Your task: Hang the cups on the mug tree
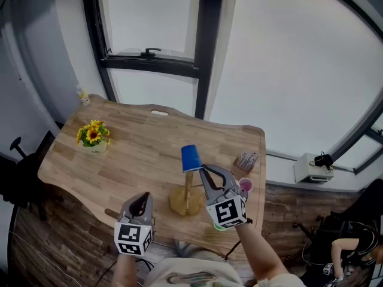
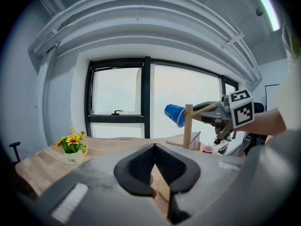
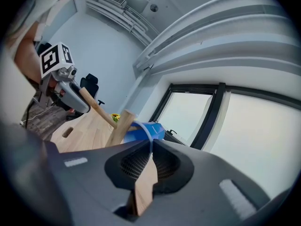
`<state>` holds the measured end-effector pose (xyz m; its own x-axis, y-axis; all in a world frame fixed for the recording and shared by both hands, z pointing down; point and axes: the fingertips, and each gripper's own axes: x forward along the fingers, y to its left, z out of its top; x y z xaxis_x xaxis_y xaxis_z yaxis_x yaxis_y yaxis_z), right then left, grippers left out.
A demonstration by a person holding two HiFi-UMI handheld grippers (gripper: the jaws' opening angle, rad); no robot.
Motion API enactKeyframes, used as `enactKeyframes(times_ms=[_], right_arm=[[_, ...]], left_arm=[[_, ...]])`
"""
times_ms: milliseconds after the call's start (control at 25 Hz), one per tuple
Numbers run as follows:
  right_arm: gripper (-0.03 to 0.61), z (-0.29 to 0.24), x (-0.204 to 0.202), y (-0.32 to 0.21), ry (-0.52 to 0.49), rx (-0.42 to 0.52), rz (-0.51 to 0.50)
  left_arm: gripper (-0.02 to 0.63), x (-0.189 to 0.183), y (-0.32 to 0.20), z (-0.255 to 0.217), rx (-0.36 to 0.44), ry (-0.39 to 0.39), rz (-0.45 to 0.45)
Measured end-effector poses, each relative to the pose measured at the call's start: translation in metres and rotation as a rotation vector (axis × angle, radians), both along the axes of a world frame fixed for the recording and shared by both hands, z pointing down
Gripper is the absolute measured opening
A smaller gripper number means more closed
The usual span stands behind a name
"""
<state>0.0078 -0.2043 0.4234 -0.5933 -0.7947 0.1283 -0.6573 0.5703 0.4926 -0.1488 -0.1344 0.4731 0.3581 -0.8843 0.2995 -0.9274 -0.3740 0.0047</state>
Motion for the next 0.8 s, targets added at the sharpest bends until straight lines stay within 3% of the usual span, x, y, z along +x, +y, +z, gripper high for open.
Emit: enactKeyframes(times_ms=[800], right_arm=[[0.028, 0.019, -0.004, 0.010, 0.004, -0.060, 0.008]], left_arm=[[0.005, 0.007, 0.007, 0.006, -0.013, 0.004, 0.023]])
